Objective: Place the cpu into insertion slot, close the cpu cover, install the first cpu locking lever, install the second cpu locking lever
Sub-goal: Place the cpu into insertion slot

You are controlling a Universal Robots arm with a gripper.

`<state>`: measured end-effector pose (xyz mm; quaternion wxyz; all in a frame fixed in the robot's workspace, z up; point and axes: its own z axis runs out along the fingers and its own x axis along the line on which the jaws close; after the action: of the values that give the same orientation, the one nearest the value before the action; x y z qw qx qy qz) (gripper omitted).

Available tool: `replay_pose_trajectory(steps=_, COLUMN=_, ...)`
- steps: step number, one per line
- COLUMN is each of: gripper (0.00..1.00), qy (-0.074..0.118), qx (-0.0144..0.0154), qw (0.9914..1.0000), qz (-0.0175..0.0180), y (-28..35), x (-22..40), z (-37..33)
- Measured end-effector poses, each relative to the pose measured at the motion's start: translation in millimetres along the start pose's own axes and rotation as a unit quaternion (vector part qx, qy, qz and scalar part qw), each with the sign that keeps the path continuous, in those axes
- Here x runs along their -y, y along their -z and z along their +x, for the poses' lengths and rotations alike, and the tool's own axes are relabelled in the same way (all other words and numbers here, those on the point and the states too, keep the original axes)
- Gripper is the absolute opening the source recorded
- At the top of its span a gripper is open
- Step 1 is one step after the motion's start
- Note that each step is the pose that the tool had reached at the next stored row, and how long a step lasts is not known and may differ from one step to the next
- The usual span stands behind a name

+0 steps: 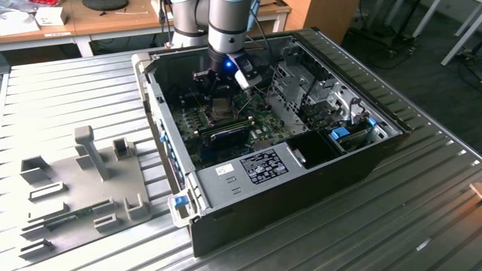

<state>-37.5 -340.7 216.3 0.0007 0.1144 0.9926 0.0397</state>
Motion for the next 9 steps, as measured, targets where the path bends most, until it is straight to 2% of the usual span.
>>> replay_pose_trajectory(steps=3, gripper=0.54, qy=-0.027, qx=0.0021, qw=0.99964, qz=-0.0002, y=-1.0, x=0.1, z=0.0)
replay_pose_trajectory(steps=5, gripper=0.54, qy=-0.045, qx=0.0035, qw=0.99899, qz=-0.0003, y=-1.7, x=0.1, z=0.0)
replay_pose_trajectory(steps=9, gripper=0.54, qy=-0.081, qx=0.0064, qw=0.99666, qz=-0.0006, y=-2.9, x=0.2, z=0.0)
